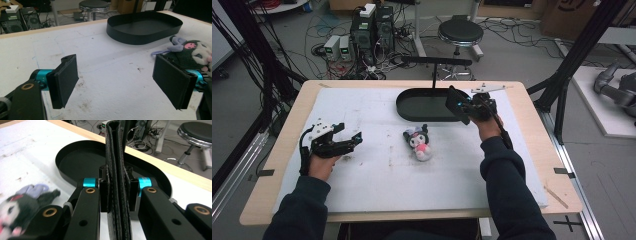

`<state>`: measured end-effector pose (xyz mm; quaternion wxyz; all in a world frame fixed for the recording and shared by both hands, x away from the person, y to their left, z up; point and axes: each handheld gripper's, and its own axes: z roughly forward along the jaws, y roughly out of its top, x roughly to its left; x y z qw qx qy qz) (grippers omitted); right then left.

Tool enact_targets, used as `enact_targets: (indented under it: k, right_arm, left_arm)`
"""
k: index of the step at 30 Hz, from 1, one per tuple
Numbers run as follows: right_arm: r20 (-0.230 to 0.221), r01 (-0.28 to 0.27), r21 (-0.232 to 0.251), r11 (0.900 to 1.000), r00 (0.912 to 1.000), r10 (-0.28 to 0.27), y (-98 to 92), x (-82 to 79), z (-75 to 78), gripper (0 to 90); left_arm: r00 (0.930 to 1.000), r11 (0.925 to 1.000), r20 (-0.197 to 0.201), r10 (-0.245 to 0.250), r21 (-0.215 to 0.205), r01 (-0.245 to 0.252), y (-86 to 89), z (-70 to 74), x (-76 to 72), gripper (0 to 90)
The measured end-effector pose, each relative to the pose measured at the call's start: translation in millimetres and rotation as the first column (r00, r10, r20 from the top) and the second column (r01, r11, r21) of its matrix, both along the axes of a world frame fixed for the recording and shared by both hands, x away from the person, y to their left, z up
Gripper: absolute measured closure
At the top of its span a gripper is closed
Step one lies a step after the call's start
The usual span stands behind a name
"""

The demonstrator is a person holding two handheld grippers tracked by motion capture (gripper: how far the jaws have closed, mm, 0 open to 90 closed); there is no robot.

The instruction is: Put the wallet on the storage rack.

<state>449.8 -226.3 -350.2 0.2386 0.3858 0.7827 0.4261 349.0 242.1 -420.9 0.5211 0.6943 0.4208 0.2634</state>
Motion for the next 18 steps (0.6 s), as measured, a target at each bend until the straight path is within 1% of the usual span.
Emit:
enact_targets:
  k: [2,4,5,6,7,8,9,10,12,13,14,15,16,17,18]
  right_arm:
    - [-0.002,0.001,-0.010,1.000,1.0000,-0.001,10.4,12.1,-3.7,79.2]
    - [0.003,0.009,0.010,1.000,1.0000,-0.009,19.2,22.0,-7.4,79.2]
    - [-0.006,0.017,0.020,1.000,0.9998,-0.017,28.3,33.5,-10.8,79.2]
    - [-0.014,0.020,0.023,1.000,0.9997,-0.020,31.7,38.1,-12.0,79.2]
    - [-0.014,0.020,0.023,1.000,0.9997,-0.020,31.7,38.1,-12.0,79.2]
    - [-0.021,0.023,0.026,0.999,0.9995,-0.022,36.3,43.8,-13.7,79.2]
    - [-0.024,0.037,0.037,0.999,0.9991,-0.036,46.4,54.4,-19.1,79.1]
    - [-0.024,0.037,0.037,0.999,0.9991,-0.036,46.4,54.4,-19.1,79.1]
    - [-0.057,0.044,0.026,0.999,0.9975,-0.042,58.5,66.8,-26.5,79.1]
    - [-0.057,0.044,0.026,0.999,0.9975,-0.042,58.5,66.8,-26.5,79.1]
    - [-0.048,0.056,0.026,0.998,0.9974,-0.054,67.2,71.8,-33.6,79.1]
    - [-0.052,0.064,0.035,0.997,0.9967,-0.062,69.1,73.7,-36.8,79.1]
    - [-0.052,0.064,0.035,0.997,0.9967,-0.062,69.1,73.7,-36.8,79.1]
    - [-0.058,0.068,0.046,0.997,0.9962,-0.065,69.8,75.1,-39.4,79.1]
    - [-0.103,0.089,0.094,0.992,0.9915,-0.079,68.2,78.9,-46.9,79.1]
  left_arm:
    - [1.0000,1.0000,-0.002,-0.003,-0.002,0.003,0.1,0.2,-0.1,20.4]
    - [1.0000,1.0000,-0.002,-0.003,-0.002,0.003,0.2,0.1,0.0,20.3]
    - [1.0000,1.0000,-0.002,-0.004,-0.003,0.004,0.3,-0.1,0.2,20.4]
    - [1.0000,1.0000,-0.002,-0.002,-0.003,0.002,0.2,-0.2,0.3,20.4]
    - [1.0000,1.0000,-0.003,-0.004,-0.003,0.004,0.0,-0.3,0.4,20.4]
    - [1.0000,1.0000,-0.003,-0.004,-0.004,0.004,-0.1,-0.6,0.6,20.4]
    - [1.0000,1.0000,-0.003,-0.005,-0.005,0.005,-0.3,-0.6,0.7,20.4]
    - [1.0000,1.0000,-0.003,-0.006,-0.004,0.006,-0.2,-0.7,0.7,20.4]
    - [1.0000,1.0000,-0.005,-0.005,-0.006,0.005,-0.1,-0.8,0.7,20.4]
    - [1.0000,1.0000,-0.005,-0.005,-0.006,0.005,-0.1,-0.8,0.7,20.4]
    - [1.0000,1.0000,-0.003,-0.006,-0.006,0.006,0.4,-0.7,0.8,20.4]
    - [1.0000,1.0000,-0.005,-0.006,-0.004,0.006,0.7,-0.5,0.7,20.4]
    - [1.0000,1.0000,-0.005,-0.005,-0.004,0.005,1.1,-0.5,0.6,20.4]
    - [1.0000,1.0000,-0.004,-0.004,-0.007,0.004,1.4,-0.6,0.4,20.4]
    - [1.0000,1.0000,-0.005,-0.002,-0.007,0.002,1.7,-0.8,0.2,20.4]
